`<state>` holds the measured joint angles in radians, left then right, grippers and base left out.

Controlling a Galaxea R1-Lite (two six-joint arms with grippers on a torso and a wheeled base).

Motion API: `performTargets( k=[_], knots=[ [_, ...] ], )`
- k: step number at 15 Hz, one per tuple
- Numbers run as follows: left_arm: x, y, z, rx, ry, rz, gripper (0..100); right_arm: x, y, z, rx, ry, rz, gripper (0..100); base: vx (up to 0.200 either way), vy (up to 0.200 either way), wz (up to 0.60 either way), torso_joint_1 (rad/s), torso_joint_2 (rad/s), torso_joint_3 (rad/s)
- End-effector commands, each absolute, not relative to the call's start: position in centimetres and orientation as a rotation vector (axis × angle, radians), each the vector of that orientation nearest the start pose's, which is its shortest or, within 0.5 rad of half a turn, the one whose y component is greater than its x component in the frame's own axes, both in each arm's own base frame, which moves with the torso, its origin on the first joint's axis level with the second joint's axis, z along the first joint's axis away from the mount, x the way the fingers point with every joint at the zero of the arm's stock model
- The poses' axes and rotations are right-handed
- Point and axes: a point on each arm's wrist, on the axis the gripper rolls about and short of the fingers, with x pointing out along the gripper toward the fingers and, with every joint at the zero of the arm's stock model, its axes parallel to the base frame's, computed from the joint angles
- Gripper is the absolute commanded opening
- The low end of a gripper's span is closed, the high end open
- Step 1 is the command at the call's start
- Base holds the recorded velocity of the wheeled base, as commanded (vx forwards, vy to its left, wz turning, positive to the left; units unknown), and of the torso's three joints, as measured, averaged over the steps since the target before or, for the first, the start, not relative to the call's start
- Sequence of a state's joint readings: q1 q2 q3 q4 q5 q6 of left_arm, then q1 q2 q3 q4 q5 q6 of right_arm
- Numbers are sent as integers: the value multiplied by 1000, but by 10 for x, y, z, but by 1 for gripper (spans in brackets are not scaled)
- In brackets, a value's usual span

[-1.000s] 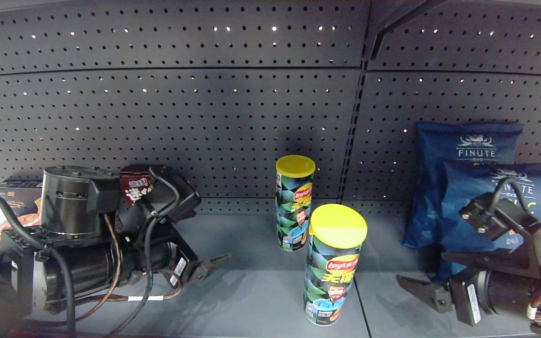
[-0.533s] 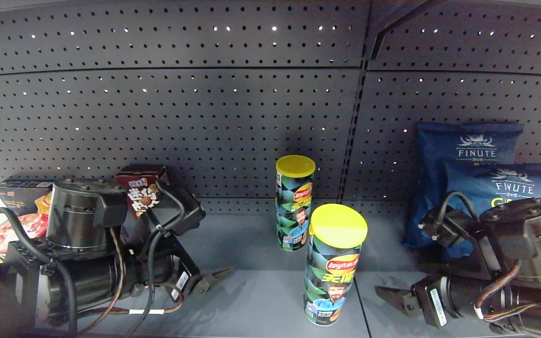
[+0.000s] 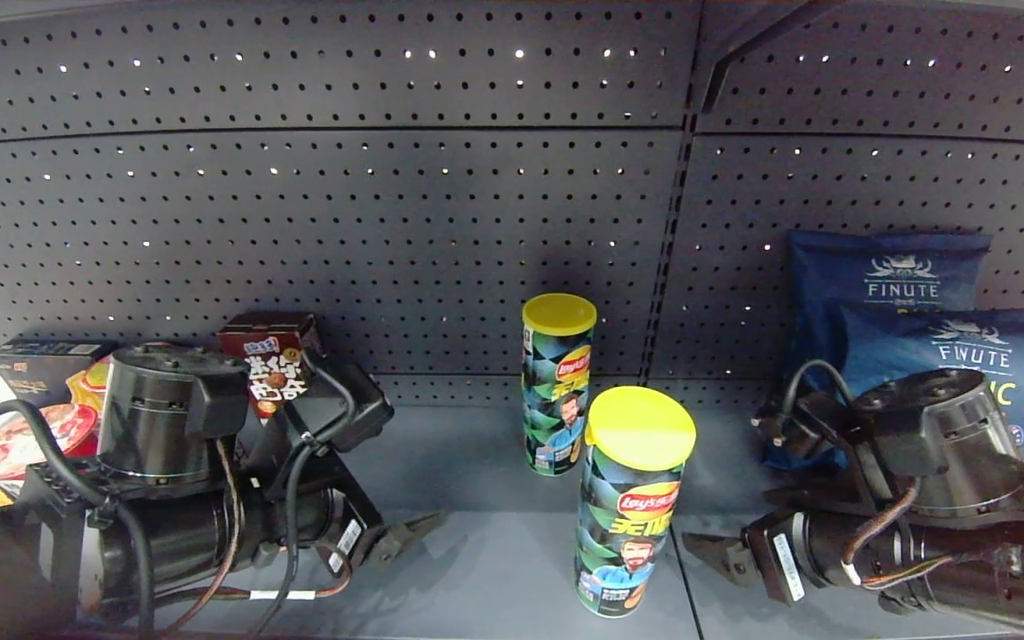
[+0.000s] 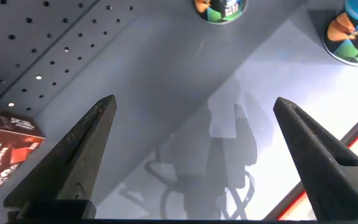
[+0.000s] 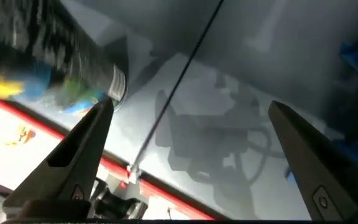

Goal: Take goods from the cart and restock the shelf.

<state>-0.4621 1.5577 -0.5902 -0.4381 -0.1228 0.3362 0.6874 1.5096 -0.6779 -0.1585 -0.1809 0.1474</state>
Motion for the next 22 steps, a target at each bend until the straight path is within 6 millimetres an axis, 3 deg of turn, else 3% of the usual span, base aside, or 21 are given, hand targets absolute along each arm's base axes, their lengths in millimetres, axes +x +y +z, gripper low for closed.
performTargets(
  k=[1,15,22],
  knots=[
    [219,-112,146,410,435,-656,100,189,152,154,-155,663,441,100,0,0,0,0,0,0],
    [219,-111,144,410,443,-657,100,199,185,152,-178,661,510,100,0,0,0,0,0,0],
    [219,-111,144,411,443,-658,100,199,191,151,-181,663,523,100,0,0,0,0,0,0]
  ],
)
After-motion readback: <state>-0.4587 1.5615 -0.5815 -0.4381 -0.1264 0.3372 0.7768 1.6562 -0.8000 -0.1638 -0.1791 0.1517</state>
